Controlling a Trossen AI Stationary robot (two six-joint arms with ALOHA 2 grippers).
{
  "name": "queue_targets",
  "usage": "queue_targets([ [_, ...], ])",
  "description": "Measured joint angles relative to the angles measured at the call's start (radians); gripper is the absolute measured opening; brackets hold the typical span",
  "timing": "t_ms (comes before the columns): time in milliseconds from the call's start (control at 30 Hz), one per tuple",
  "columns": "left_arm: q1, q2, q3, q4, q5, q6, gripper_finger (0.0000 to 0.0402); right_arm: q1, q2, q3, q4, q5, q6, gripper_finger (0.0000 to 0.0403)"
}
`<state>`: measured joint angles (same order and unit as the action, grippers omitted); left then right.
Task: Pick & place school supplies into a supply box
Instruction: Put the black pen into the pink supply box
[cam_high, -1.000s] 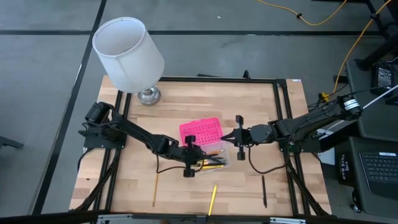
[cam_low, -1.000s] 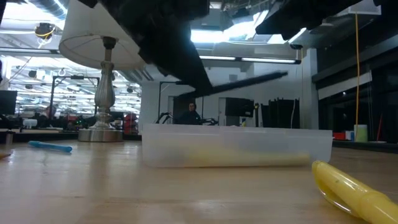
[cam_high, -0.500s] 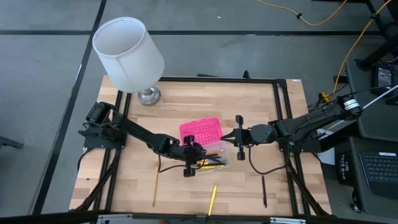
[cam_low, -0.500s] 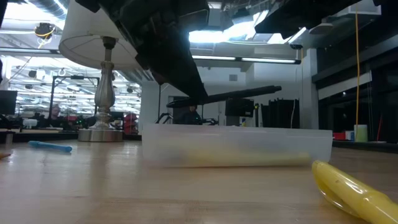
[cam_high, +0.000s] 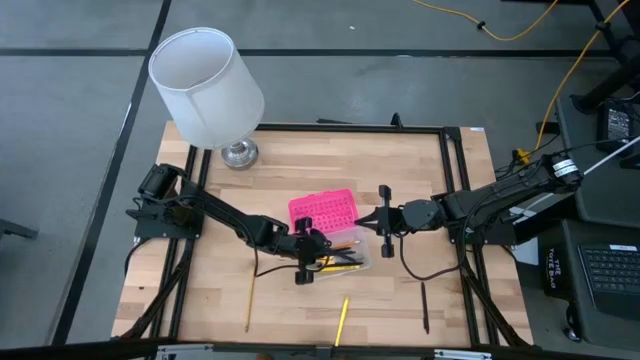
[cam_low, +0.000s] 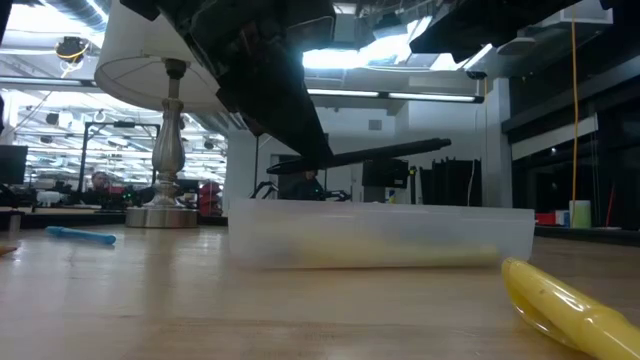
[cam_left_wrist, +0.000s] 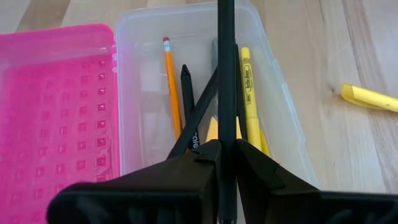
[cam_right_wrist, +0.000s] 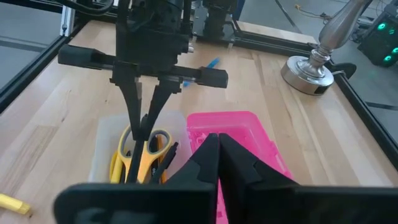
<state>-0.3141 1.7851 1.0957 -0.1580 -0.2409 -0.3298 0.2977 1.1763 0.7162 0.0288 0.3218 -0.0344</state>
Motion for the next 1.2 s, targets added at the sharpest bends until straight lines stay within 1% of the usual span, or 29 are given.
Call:
queue_targets([
  [133,0.000,0.000,-0.037,0.031,0.000,0.000,0.0027,0.000,0.000,0.000,0.000,0.000,0.003,0.0025],
  [233,0.000,0.000,-0.044,0.026,0.004,0.001,0.0027,0.000,0.000,0.000,0.000,0.000,0.003,0.0027],
  [367,0.000,0.000,-0.044,0.052,0.024,0.003,0.0027,0.000,0.000,0.000,0.000,0.000,0.003,0.0019],
  [533,0.000,0.000,-0.044,0.081,0.025,0.003,0.0031,0.000,0.000,0.000,-0.001,0.000,0.003,0.0007],
  [667,0.000,0.000,-0.044,0.081,0.024,0.003,0.0049,0.000,0.000,0.000,-0.001,0.000,0.003,0.0007],
  [933,0.000,0.000,-0.044,0.115,0.027,0.003,0.0098,0.000,0.000,0.000,-0.001,0.000,0.005,0.0029],
  [1000,0.000,-0.001,-0.044,0.110,0.043,0.031,0.0106,0.000,0.000,0.000,-0.001,0.000,0.010,0.0030],
  [1067,0.000,-0.005,-0.044,0.109,0.081,0.075,0.0109,0.000,0.000,0.000,-0.002,0.000,0.025,0.0030],
  [1200,0.000,-0.046,-0.040,0.082,0.152,0.154,0.0103,0.005,0.000,0.000,-0.009,-0.003,0.034,0.0024],
])
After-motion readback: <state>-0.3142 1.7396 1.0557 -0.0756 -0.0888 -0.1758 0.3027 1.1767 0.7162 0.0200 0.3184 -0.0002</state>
